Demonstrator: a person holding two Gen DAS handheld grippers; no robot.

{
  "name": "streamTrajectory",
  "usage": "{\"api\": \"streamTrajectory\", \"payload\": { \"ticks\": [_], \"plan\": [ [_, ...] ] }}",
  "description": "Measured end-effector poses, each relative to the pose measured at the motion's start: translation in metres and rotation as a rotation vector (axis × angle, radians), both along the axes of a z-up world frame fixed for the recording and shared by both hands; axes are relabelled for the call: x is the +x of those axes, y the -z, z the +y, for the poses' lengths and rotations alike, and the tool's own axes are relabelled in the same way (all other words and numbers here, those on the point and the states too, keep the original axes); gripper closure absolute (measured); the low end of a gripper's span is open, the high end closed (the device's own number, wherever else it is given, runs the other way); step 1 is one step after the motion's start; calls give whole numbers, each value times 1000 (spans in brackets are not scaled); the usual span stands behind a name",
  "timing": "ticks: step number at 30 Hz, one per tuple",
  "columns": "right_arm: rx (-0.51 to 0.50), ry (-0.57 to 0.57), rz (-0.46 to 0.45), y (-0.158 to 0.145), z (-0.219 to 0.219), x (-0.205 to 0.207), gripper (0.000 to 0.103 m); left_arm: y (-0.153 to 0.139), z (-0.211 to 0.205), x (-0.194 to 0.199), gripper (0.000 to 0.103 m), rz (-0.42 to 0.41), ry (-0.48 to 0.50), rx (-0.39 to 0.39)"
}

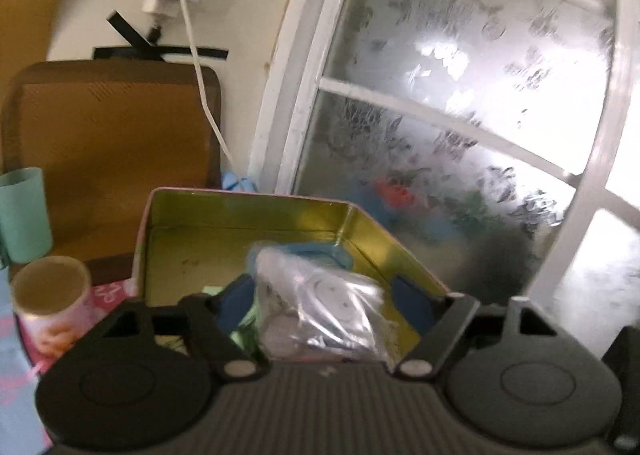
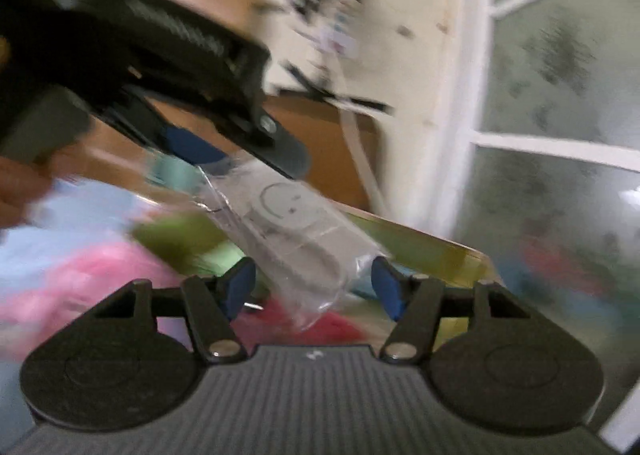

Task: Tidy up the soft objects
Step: 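Grasp the clear plastic bag with the right tool and release it into the tin, then grasp the white barcode pack with the right tool and drop it into the tin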

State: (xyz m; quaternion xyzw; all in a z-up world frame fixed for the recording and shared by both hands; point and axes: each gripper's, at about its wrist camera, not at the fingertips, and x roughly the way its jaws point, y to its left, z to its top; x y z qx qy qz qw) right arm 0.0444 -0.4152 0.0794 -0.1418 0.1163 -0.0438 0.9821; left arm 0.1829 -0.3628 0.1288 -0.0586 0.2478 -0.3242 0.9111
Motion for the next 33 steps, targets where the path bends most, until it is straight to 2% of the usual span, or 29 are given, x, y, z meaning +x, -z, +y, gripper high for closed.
{"api": "streamTrajectory", "payload": {
  "ticks": [2,3,5,13,20,24,29,33],
  "plan": [
    [-21,111,11,5,-10,12,34,9,-15,5,19,12,-26,43],
    [19,111,12,5,-18,14,30,13,-18,6,19,23,-26,49],
    [82,123,-4,5,-26,9,30,21,-18,4,19,39,-18,51],
    [169,98,-24,10,-19,-8,30,26,3,-31,20,-4,-42,85],
    [252,38,-32,2,0,-23,30,20,52,-67,20,-15,-91,40],
    [297,-10,-34,-1,17,-28,30,27,84,-87,20,-2,-130,44],
    [310,-68,-4,0,47,-29,30,45,119,-105,20,28,-200,106],
    [279,-143,63,5,79,-25,30,63,150,-111,20,84,-266,141]
  ]
}}
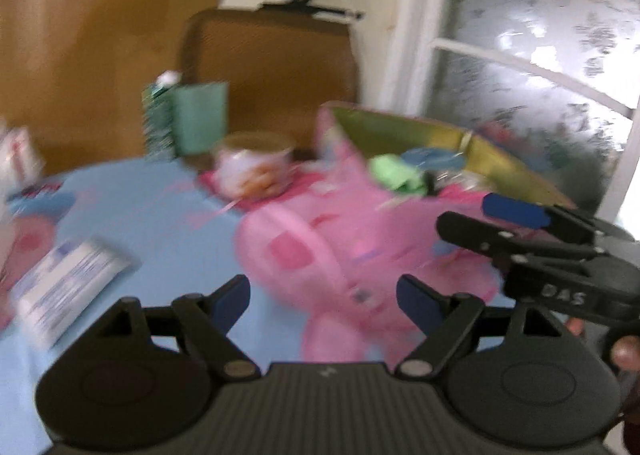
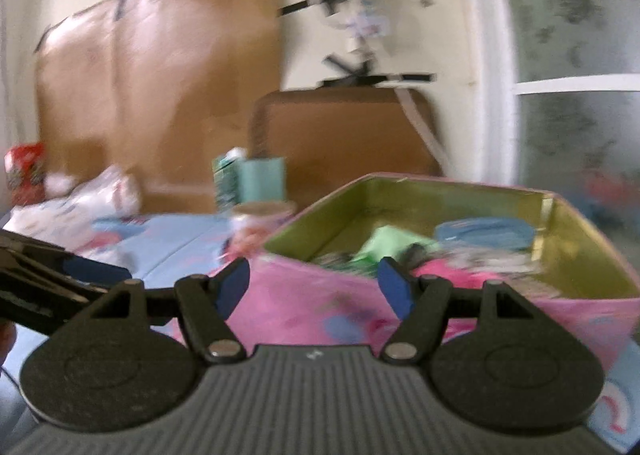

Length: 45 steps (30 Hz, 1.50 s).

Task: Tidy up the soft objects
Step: 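Grasp the white barcode pack with the right tool and drop it into the tin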

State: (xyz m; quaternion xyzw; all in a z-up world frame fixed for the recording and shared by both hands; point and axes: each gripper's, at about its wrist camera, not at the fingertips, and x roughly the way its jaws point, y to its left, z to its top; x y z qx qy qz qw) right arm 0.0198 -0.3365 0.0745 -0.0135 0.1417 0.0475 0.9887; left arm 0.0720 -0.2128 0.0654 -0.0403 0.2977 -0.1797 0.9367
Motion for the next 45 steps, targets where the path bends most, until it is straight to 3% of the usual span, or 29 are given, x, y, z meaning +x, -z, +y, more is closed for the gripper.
{"api": "streamTrajectory", "payload": {
  "ticks": [5,9,13,17,20,27,29,36,42,45],
  "plan": [
    [18,-135,124,11,34,13,30,19,50,-10,20,60,-130,-2],
    [10,-242,211,17,64,29,28,26,92,-31,19,54,-243,-8],
    [-7,-349,262,18,97,51,18,37,139,-46,19,46,-433,0],
    [11,-443,292,12,132,88,7,40,170,-58,19,23,-538,-88],
    [0,-464,301,10,159,116,5,40,180,-61,19,0,-561,-163],
    [-45,-508,435,33,201,165,6,41,187,-65,19,-12,-566,-203],
    [-37,-512,413,34,198,159,14,41,188,-65,18,-13,-562,-215],
    [-20,-506,398,31,174,98,15,44,200,-67,20,-9,-524,-294],
    [26,-434,362,34,147,39,9,44,196,-73,28,18,-459,-331],
    [77,-476,385,32,135,28,5,41,186,-77,37,63,-368,-373]
  ]
}}
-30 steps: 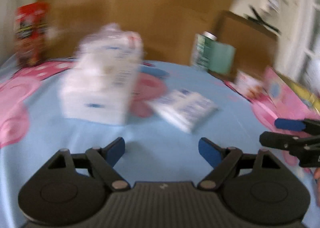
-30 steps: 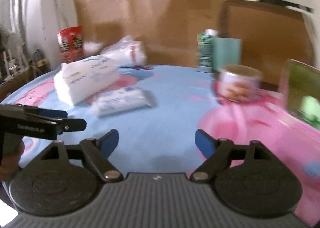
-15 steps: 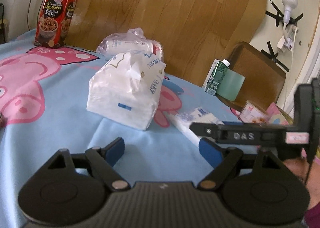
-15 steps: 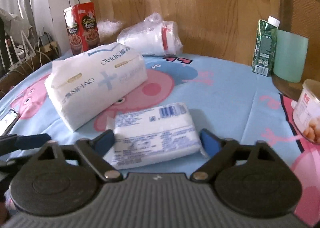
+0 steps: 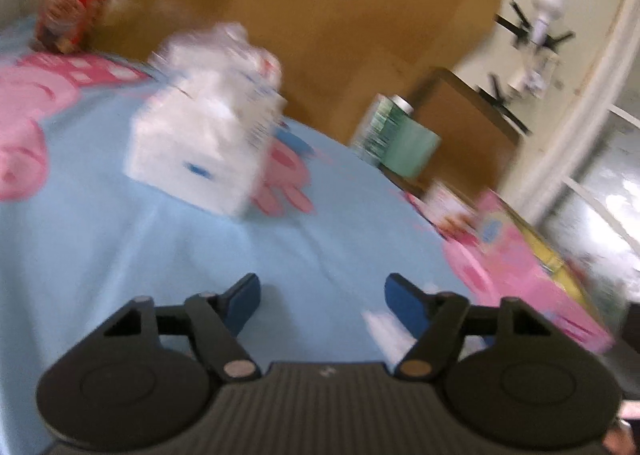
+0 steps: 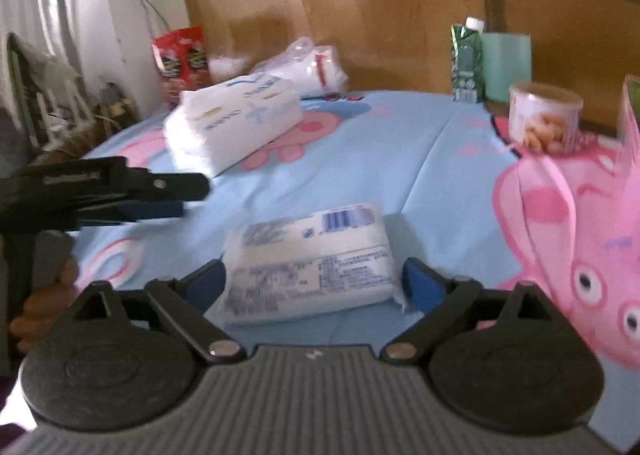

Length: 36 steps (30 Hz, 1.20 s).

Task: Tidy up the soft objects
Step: 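Grasp the white barcode pack with the right tool and drop it into the tin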

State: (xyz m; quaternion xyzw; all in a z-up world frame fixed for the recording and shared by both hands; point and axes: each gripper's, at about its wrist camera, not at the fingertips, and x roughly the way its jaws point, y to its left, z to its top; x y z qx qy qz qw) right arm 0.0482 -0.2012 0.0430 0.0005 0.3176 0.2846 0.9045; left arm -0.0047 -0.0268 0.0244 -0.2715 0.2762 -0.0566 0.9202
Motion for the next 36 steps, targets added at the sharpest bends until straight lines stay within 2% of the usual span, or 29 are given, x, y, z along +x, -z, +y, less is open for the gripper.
{"api": "streamTrajectory", "payload": {
  "ticks": [6,8,9,10,11,12,15,19,21,24,28,29,30,32,33,34,36],
  "plan": [
    [133,45,13,-11,-30,9,6,-3,-19,-4,48,66,108,-67],
    [160,46,57,-7,-35,15,26,-1,-22,3,54,92,138,-115],
    [151,40,77,-3,-34,17,30,0,-25,6,56,103,147,-124],
    [140,34,73,0,-33,16,35,2,-28,9,57,115,151,-125],
    [123,19,57,0,-32,11,47,2,-32,10,57,110,149,-112],
    [111,-18,60,-1,-30,7,50,1,-38,12,57,111,153,-96],
    [78,-104,47,-3,-23,-9,50,-4,-43,14,57,114,123,-17],
    [88,-184,19,-10,-33,-23,49,-4,-30,15,57,128,117,-57],
    [54,-154,-47,-13,-38,-24,42,-4,-30,16,54,134,122,-48],
    [-56,-149,-141,-10,-32,-19,29,-6,-40,19,54,134,130,0],
    [-112,-270,-89,7,-12,-13,30,-8,-53,25,56,130,141,35],
    [-131,-261,-137,10,-8,-19,33,-9,-57,26,56,132,148,41],
    [-153,-256,-170,11,-5,-22,52,-12,-61,28,56,124,177,41],
    [-95,-273,-159,7,-12,-22,66,-25,-73,34,56,82,210,46],
    [-80,-253,-176,4,-18,-21,77,-33,-78,40,61,61,243,44],
    [-102,-213,-217,1,-25,-21,92,-42,-87,47,61,36,288,38],
    [-122,-127,-294,-9,-38,-20,92,-59,-111,60,62,-12,353,88]
  ]
}}
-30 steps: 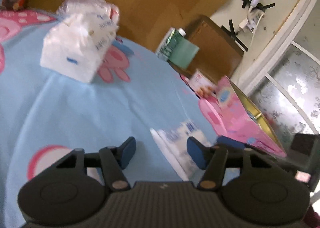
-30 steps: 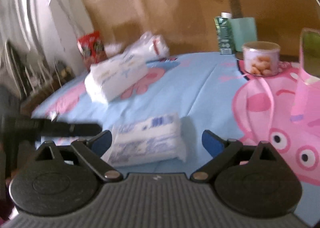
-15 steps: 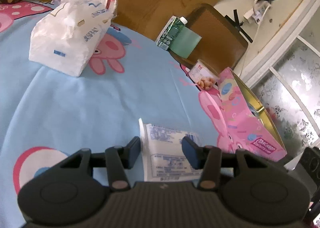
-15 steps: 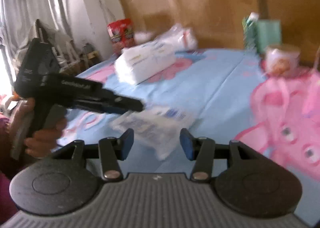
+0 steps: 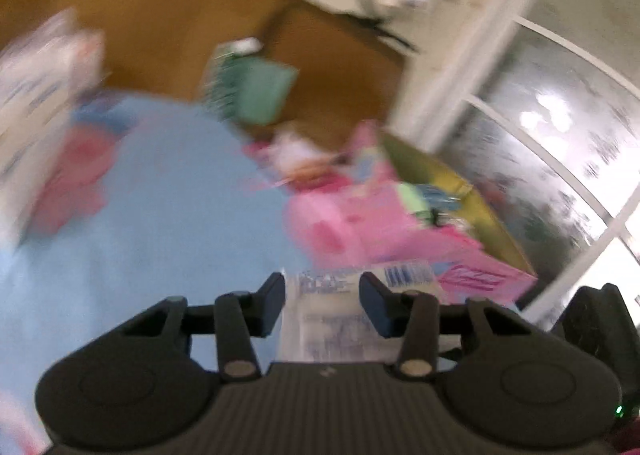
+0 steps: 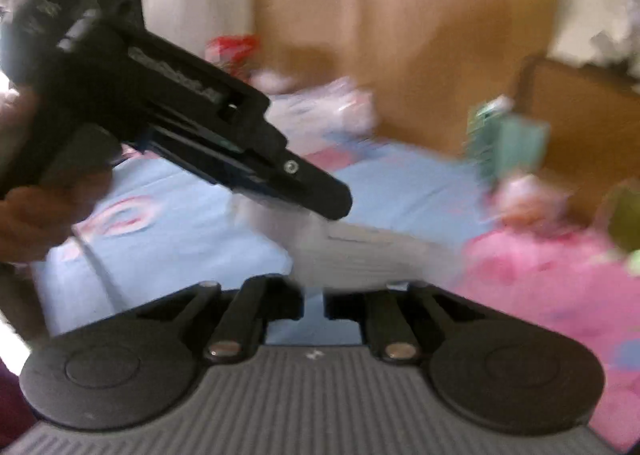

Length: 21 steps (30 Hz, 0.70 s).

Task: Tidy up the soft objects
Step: 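Grasp the white barcode pack with the right tool and drop it into the tin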

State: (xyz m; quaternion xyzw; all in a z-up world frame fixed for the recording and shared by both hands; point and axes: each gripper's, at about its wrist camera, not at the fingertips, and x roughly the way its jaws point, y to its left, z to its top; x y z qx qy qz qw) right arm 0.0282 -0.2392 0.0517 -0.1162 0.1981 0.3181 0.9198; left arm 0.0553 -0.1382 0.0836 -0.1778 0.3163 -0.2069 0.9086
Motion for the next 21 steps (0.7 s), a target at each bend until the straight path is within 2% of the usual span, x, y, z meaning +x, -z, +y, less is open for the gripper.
{"api": "streamTrajectory", "payload": {
  "ticks": [3,5,9,14,15,17,19,21],
  "plan": [
    [41,107,-53,-15,-29,5,92,-22,-43,20,62,-96,89,94],
    [27,176,-83,-20,-47,7,90,-28,-63,35,62,-106,139,89],
    [43,193,-17,-15,-82,-1,89,-23,-83,45,61,-85,185,80],
    [2,252,50,12,-99,-15,81,1,-83,49,58,12,177,100],
    [34,259,45,16,-106,-19,74,4,-83,51,54,26,173,103],
    [67,261,52,12,-109,-30,47,8,-81,52,46,41,163,117],
    [62,279,35,13,-113,-36,35,10,-80,54,39,40,157,137],
    [59,286,31,15,-115,-38,34,13,-81,58,30,37,174,145]
  ]
}}
